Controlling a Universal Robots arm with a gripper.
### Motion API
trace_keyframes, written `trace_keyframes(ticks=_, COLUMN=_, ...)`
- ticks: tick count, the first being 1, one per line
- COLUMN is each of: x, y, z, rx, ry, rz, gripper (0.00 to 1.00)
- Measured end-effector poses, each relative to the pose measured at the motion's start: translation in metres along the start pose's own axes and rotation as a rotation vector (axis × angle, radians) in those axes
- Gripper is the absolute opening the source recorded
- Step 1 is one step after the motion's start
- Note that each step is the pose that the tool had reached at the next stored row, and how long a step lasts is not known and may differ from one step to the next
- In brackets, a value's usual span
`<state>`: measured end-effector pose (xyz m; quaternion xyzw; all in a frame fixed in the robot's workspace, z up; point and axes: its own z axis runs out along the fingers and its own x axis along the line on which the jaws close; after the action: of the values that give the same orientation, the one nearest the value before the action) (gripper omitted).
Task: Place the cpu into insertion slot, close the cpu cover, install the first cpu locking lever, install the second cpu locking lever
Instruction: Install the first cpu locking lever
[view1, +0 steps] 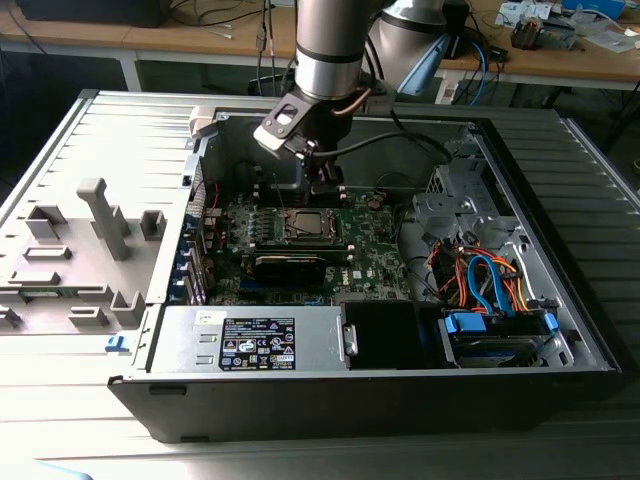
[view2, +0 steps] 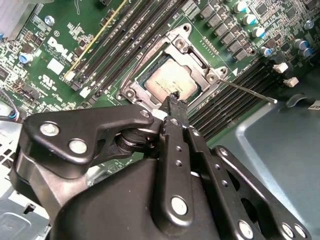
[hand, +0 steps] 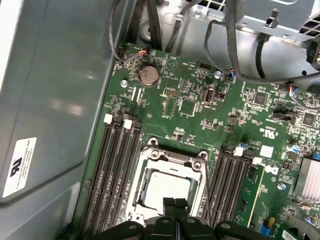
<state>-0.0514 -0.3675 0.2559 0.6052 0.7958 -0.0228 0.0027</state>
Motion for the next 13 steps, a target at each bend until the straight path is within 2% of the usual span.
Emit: trace_keyframes(ticks=13, x=0.0, y=0.0, z=0.0, rx=-0.0024, ry=-0.0025, rz=-0.077, gripper=0.11)
